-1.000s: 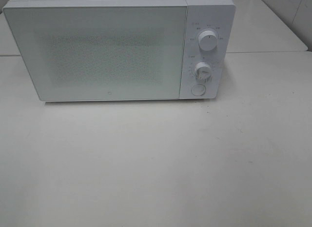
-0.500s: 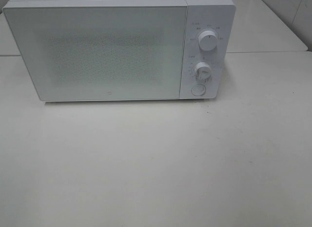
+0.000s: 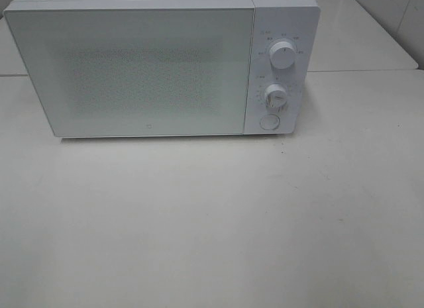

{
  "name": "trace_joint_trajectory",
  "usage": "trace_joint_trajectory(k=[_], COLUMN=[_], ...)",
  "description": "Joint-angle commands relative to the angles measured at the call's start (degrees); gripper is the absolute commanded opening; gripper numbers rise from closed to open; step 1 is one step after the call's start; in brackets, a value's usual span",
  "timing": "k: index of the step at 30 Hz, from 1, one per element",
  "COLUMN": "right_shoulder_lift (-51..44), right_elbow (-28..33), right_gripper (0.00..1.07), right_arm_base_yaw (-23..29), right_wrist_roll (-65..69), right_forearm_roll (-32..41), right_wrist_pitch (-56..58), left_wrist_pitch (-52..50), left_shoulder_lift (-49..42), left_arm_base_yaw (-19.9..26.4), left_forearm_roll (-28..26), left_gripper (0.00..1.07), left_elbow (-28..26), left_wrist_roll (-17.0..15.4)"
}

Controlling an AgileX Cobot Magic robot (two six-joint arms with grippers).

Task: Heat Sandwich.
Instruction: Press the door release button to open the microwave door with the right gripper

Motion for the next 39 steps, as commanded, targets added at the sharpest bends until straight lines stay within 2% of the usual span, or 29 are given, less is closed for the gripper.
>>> trace_joint_trajectory(k=[1, 23, 31, 35, 36, 39], right_shoulder_lift=[2.4, 33.3, 41.3, 44.8, 46.5, 48.2], right_elbow=[-0.3, -0.3, -0.3, 1.3, 3.4, 5.7], right_gripper=[0.76, 0.76, 0.76, 0.76, 0.76, 0.76], right_arm_base_yaw=[-0.4, -0.4, -0.4, -0.3, -0.3, -0.3], right_wrist_roll=[-0.7, -0.5, -0.5, -0.5, -0.6, -0.6], right_forearm_roll=[0.1, 0.1, 0.1, -0.2, -0.2, -0.1], right_wrist_pitch=[-4.9, -32.0, -41.5, -48.5, -54.3, -59.9], left_wrist_pitch=[-0.9, -0.9, -0.9, -0.9, -0.9, -0.9], left_shoulder_lift=[-1.5, -1.5, -1.5, -1.5, -1.5, -1.5], left_arm_base_yaw=[0.3, 0.3, 0.3, 0.3, 0.3, 0.3], left_forearm_roll=[-0.5, -0.5, -0.5, -0.5, -0.5, -0.5], left_gripper=[1.01, 1.01, 1.01, 1.01, 1.01, 1.01], left_elbow=[0.2, 0.2, 0.2, 0.2, 0.2, 0.2], left_wrist_roll=[-0.1, -0.1, -0.1, -0.1, -0.1, -0.1])
